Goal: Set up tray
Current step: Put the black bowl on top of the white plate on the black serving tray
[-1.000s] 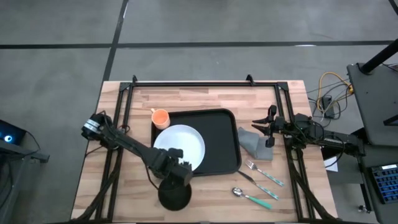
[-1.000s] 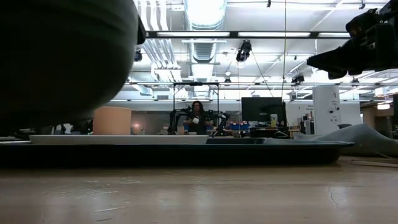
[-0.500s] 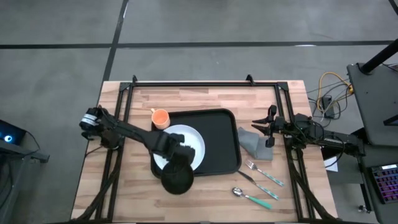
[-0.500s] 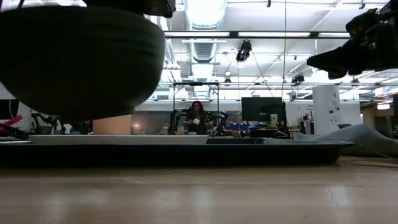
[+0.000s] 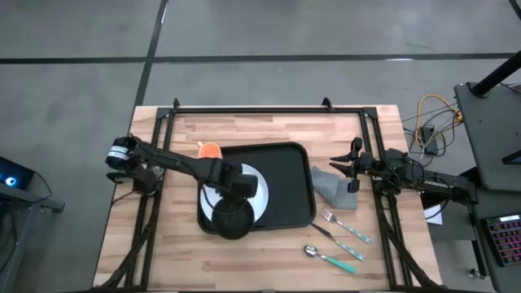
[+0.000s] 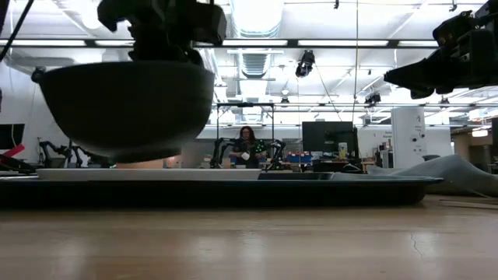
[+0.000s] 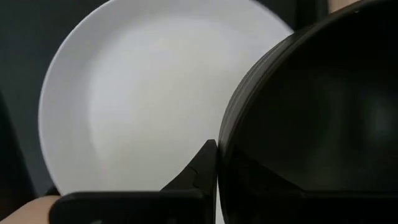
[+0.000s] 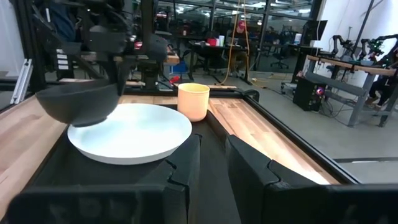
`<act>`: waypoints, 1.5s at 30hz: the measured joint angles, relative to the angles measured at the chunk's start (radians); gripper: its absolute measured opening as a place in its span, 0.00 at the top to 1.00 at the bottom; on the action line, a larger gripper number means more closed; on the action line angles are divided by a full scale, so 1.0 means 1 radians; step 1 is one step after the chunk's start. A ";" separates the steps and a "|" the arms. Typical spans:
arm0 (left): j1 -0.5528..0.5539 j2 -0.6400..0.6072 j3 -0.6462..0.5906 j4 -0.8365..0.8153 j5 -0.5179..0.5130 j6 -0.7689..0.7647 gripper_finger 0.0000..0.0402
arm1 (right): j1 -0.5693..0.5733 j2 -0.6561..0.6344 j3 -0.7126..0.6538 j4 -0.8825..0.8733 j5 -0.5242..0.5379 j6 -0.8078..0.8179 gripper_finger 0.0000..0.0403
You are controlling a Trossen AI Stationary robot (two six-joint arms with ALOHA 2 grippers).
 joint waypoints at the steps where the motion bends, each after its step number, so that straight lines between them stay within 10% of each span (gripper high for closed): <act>1: 0.009 0.000 -0.005 -0.001 0.000 0.007 1.00 | 0.000 0.000 0.000 0.000 0.000 -0.001 0.83; 45: 0.191 -0.002 -0.096 0.048 0.001 0.109 1.00 | 0.000 0.000 0.000 0.000 0.000 -0.001 0.83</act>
